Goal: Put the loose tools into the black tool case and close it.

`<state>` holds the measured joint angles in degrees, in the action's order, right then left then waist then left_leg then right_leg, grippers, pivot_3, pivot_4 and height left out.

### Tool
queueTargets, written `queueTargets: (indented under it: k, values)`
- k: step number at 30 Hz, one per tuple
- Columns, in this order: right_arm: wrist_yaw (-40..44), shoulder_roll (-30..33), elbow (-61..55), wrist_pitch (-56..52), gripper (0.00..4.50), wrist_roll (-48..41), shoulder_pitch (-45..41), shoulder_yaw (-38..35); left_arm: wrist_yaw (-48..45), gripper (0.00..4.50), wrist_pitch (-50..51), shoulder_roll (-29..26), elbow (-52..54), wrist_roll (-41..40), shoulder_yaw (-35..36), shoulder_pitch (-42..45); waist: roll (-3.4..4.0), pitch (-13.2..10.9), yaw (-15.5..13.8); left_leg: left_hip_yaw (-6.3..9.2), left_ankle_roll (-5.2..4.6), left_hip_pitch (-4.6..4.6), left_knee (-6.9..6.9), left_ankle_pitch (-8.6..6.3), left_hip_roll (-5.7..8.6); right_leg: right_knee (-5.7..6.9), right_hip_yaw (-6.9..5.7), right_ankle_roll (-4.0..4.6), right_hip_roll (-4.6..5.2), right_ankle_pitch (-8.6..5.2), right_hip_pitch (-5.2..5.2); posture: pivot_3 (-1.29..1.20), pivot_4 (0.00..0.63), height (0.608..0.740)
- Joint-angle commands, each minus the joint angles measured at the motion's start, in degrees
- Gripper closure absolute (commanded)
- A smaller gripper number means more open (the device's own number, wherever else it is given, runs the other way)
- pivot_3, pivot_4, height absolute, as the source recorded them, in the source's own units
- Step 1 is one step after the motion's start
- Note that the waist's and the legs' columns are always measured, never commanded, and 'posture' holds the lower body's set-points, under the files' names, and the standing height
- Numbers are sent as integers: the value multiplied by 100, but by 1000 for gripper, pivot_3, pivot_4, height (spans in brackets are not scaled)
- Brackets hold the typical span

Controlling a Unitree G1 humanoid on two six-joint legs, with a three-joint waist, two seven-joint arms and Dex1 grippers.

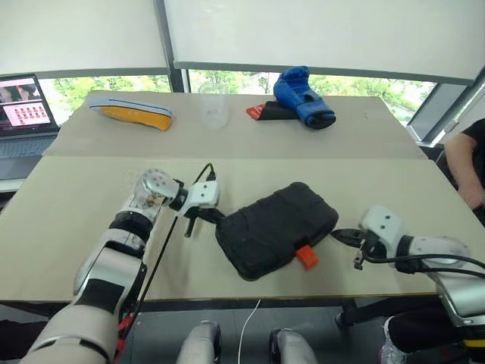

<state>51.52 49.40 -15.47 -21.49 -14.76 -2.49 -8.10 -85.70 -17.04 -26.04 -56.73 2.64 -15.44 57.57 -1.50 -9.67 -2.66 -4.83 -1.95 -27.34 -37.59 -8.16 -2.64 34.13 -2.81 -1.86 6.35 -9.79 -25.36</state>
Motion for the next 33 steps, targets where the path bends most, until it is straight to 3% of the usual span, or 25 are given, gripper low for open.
queueTargets:
  k: [1,4,8,11,16,20,33]
  values:
    - [246,69,-925,-325,4500,-717,690,-986,-95,4438,1484,127,611,-852,687,702,-1,-2,-52,1,14,-4,-11,-9,-4,3,-2,0,-1,0,1,0,150,740]
    - [215,-7,-1454,-577,4500,-1034,1208,-1414,-307,4438,2629,310,1439,-1290,782,723,-3,-2,-58,3,24,-4,-31,-20,-6,2,-4,-5,2,2,18,0,150,740]
    - [-114,-206,-1954,-866,4500,-1284,1399,-1501,-138,4438,3001,732,2584,-1307,379,196,13,9,16,6,32,19,-31,-29,-1,-1,9,-9,11,3,41,0,150,740]
    - [-446,-399,-2223,-1069,4500,-1370,1282,-1274,233,4438,2518,1051,2604,-716,-213,-244,15,10,58,5,32,30,-31,-29,-1,5,10,-9,6,3,44,0,150,740]
    - [-551,-348,-2389,-1204,4500,-1348,1055,-901,745,4438,1777,934,2480,191,-970,-582,26,19,125,6,33,48,-31,-29,-9,19,14,-2,-12,7,43,0,150,740]
    - [-687,-365,-2182,-1253,4500,-1202,666,-435,673,4438,1635,804,2669,223,-1097,-752,35,27,179,10,42,102,-18,-36,-20,-7,14,-3,-7,6,98,0,150,740]
    - [-989,-704,-1459,-1134,4500,-439,348,991,901,4438,1797,825,2697,155,-960,-653,38,33,202,46,43,101,-15,-38,-17,-18,9,-5,10,5,98,0,150,740]
